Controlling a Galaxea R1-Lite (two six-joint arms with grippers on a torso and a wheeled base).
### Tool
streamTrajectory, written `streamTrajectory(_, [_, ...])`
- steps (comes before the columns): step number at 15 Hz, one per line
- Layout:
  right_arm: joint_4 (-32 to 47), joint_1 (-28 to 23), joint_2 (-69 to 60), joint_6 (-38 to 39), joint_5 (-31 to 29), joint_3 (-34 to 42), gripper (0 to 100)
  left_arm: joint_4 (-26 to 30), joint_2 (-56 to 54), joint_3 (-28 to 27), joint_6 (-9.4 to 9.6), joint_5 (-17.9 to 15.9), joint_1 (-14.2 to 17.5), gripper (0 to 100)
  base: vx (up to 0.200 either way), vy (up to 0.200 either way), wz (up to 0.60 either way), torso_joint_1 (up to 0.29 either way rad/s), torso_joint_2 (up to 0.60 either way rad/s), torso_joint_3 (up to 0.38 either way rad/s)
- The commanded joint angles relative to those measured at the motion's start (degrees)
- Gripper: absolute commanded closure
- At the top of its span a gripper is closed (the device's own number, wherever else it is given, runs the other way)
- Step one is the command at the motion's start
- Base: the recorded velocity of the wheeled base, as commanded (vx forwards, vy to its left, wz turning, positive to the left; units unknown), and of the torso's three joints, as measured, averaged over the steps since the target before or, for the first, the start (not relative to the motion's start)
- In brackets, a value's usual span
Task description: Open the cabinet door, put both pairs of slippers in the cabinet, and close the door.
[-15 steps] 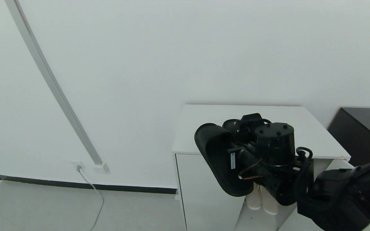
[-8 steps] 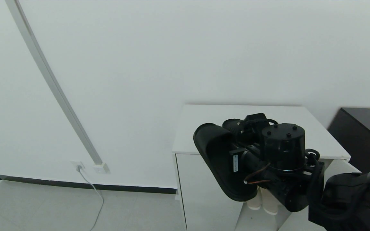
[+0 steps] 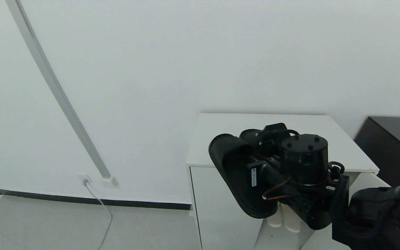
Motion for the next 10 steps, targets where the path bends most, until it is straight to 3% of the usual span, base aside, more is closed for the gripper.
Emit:
streamTrajectory(1, [-0.02, 0.0, 0.33, 0.0, 0.02, 0.06, 100, 0.0, 0.07, 0.0, -0.04, -0.01, 0.0, 100, -0.2, 0.0, 0.0, -0.002, 0.01, 0.007])
streamTrajectory(10, [-0.64, 0.0, 0.68, -0.09, -0.07, 0.15, 100, 0.0, 0.07, 0.0, -0.04, -0.01, 0.0, 100, -0.2, 0.0, 0.0, 0.002, 0.0, 0.004])
